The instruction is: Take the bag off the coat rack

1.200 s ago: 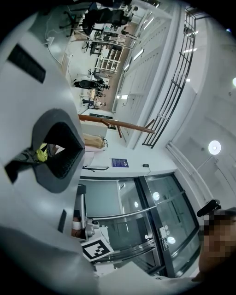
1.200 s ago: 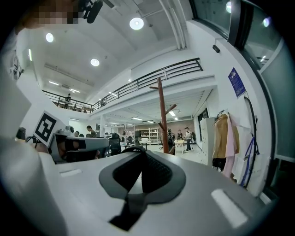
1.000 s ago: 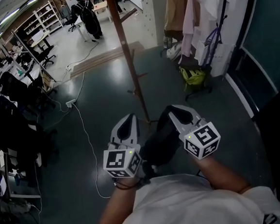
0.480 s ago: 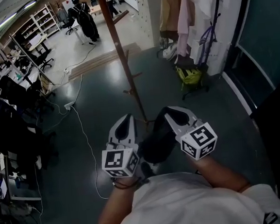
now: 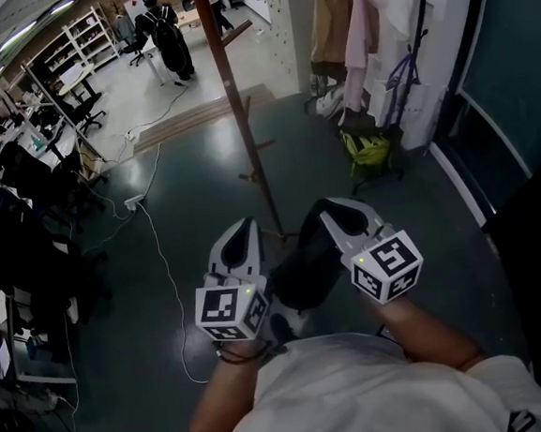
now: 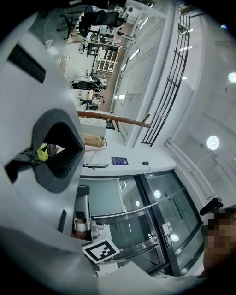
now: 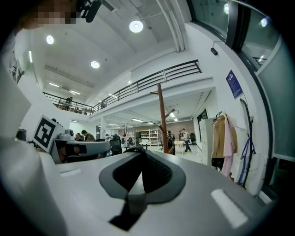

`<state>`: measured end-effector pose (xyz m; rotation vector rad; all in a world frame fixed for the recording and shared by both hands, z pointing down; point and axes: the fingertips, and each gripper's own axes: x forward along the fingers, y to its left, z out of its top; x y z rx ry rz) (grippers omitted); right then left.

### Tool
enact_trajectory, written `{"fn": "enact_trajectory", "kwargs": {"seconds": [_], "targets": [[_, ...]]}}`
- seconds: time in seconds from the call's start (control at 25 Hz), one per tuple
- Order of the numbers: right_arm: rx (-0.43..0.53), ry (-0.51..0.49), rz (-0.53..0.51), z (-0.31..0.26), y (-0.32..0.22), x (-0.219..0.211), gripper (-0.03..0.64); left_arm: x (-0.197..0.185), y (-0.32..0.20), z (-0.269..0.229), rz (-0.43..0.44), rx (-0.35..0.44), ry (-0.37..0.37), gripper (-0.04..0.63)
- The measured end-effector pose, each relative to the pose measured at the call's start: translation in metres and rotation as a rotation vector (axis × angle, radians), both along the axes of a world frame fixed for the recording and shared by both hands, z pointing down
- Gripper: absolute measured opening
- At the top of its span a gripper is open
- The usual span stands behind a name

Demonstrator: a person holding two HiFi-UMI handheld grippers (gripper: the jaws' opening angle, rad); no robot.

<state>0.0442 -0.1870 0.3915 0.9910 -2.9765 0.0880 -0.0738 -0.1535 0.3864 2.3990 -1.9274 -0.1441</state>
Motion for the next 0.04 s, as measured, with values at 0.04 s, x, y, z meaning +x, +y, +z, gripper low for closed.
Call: {"fn": "enact_trajectory", "kwargs": {"seconds": [0.04], "targets": [[0.000, 0.000, 0.001, -0.0003, 0.0003, 0.0006, 0.021, 0.0007, 0.0006, -0.0002, 0.001, 0.001, 0.000, 0.006]]}}
